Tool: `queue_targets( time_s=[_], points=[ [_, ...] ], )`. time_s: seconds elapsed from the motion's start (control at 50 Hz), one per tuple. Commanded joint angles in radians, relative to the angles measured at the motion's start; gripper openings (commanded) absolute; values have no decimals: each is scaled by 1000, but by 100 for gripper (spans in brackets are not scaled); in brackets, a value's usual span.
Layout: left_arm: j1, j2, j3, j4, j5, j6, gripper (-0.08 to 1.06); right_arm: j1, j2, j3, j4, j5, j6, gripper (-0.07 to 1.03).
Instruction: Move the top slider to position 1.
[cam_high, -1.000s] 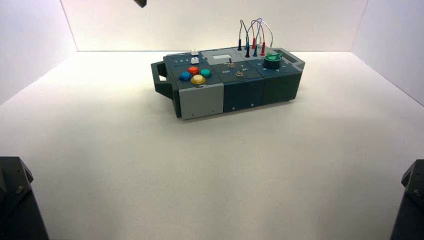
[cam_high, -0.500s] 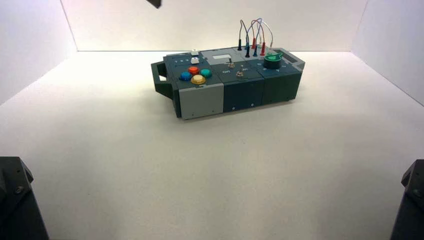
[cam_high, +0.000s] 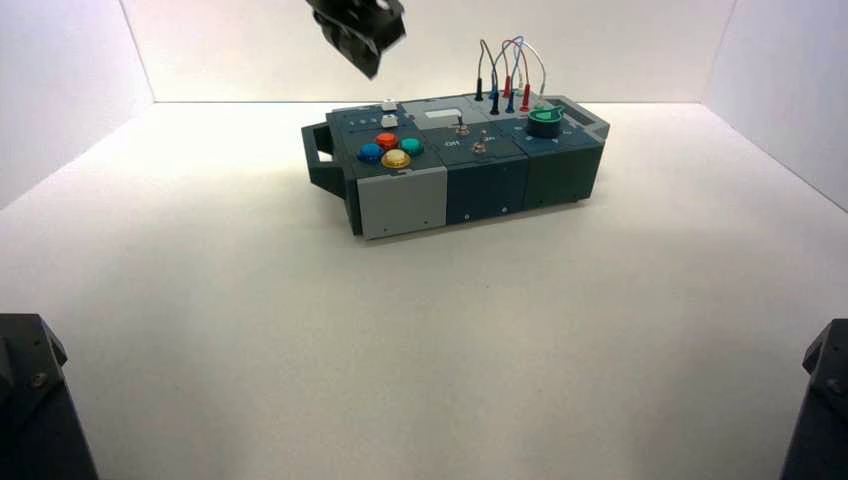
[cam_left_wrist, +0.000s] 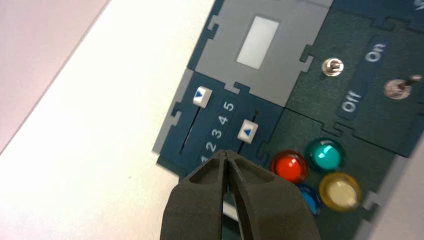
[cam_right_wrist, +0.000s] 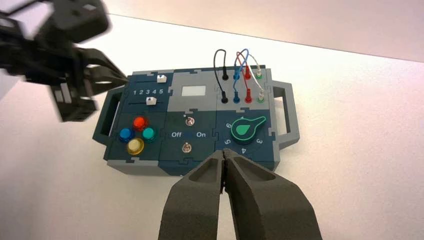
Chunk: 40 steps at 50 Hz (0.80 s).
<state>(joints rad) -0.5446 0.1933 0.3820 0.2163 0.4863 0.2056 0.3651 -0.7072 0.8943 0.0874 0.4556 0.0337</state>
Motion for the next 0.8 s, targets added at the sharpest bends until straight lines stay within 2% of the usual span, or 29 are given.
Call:
queue_targets(
  time_s=[0.02,0.3,0.58,0.8],
  points=[
    [0,25,-69,3,-8,14,-3,5,-6,-11,3,-11,3,-2],
    [0,92,-146,5,-38,44,-3,5,-14,-5,3,-6,3,-2],
    [2,166,-202,5,-81,52,-3,3,-23,3,5,-2,3,-2],
    [11,207,-242,5,-84,52,-3,5,-25,5,5,-2,5,-2]
  ],
)
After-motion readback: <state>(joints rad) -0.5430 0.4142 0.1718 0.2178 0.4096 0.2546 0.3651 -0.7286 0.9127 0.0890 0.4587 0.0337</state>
